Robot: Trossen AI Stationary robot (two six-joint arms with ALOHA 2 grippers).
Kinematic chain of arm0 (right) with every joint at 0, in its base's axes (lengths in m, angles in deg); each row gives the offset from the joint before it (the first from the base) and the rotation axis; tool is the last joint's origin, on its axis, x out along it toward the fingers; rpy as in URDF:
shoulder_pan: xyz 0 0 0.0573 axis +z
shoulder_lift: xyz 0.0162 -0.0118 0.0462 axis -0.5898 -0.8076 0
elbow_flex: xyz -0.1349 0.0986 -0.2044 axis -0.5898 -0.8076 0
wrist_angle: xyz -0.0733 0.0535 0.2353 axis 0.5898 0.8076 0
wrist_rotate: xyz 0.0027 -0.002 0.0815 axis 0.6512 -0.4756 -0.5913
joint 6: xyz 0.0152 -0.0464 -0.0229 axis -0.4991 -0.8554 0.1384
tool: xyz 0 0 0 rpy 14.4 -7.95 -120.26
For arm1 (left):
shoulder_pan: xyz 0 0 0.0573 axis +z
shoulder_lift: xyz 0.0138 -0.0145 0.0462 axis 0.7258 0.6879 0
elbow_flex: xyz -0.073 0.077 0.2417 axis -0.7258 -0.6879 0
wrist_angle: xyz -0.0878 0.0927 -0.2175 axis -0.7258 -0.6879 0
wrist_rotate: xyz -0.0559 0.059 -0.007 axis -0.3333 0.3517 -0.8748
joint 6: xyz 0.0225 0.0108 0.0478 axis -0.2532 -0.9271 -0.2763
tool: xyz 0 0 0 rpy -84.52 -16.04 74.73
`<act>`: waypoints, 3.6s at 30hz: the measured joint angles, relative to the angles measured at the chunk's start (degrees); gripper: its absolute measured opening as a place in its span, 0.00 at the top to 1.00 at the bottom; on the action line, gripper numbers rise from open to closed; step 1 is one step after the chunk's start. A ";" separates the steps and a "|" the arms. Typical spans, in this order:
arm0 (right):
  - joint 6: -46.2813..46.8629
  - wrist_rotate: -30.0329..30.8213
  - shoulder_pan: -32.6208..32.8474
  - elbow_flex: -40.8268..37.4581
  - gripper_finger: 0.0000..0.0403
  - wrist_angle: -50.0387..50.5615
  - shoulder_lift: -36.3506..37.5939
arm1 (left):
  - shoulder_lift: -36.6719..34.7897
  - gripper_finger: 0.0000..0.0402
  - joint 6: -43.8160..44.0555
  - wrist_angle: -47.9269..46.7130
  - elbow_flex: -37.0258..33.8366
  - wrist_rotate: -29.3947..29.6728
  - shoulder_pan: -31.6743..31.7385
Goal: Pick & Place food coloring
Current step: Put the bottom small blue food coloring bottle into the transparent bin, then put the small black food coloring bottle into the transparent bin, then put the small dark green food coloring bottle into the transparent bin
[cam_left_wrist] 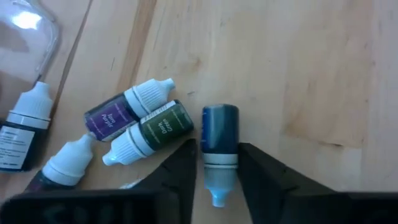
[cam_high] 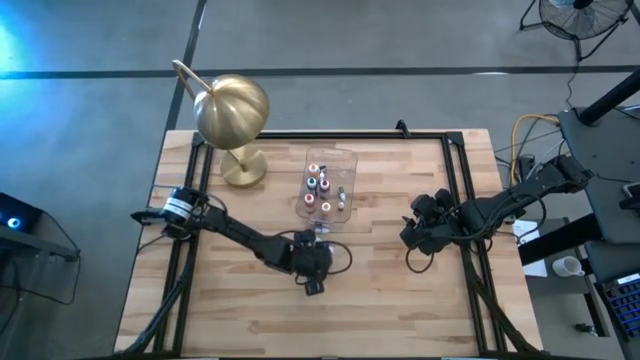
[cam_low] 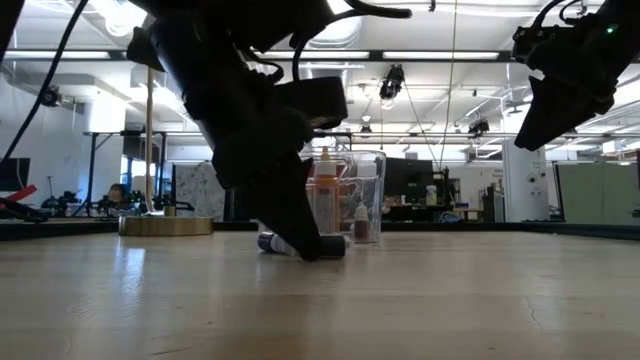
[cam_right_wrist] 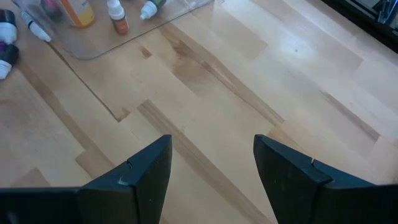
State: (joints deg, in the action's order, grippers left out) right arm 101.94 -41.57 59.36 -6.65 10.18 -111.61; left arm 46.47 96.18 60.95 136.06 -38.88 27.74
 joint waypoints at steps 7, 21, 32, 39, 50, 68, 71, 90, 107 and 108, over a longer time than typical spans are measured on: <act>0.00 0.01 -0.01 0.00 0.46 0.00 0.02 | -1.87 0.92 -2.47 -10.67 5.90 -2.59 1.00; 0.06 0.25 0.00 0.00 0.46 -0.33 0.13 | -7.34 0.84 -17.62 -23.40 26.27 8.23 17.37; 2.82 -1.30 0.13 0.00 0.46 -0.26 0.13 | -8.08 0.63 -24.28 -30.98 43.83 22.68 19.65; 1.20 -1.06 0.13 0.00 0.46 -0.28 0.13 | -8.28 0.62 -25.32 -41.61 48.05 -2.14 17.38; -0.59 -0.88 0.11 0.00 0.46 -0.34 0.13 | -7.58 0.62 -34.95 -19.67 14.15 -9.50 4.27; -0.24 -0.93 0.11 0.00 0.46 -0.34 0.13 | -7.29 0.62 -35.82 -7.13 -3.16 -7.62 7.72; 0.73 -0.93 0.11 0.00 0.46 -0.35 0.13 | -6.70 0.63 -34.49 -7.30 -3.21 -11.12 8.57; 3.04 -0.93 0.07 0.00 0.46 -0.26 0.15 | -6.61 0.91 -23.69 -21.50 7.00 -7.23 8.57; 5.64 0.41 0.00 0.00 0.46 -0.28 0.15 | -9.60 0.56 -42.85 -23.39 37.83 31.99 19.85; 5.81 0.41 0.00 0.00 0.46 -0.29 0.15 | -9.84 0.55 -44.33 -23.06 40.69 31.86 19.65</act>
State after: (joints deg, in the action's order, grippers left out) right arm 107.76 -41.16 59.36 -6.65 9.89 -111.46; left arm 36.63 51.85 37.90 176.75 -7.03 47.39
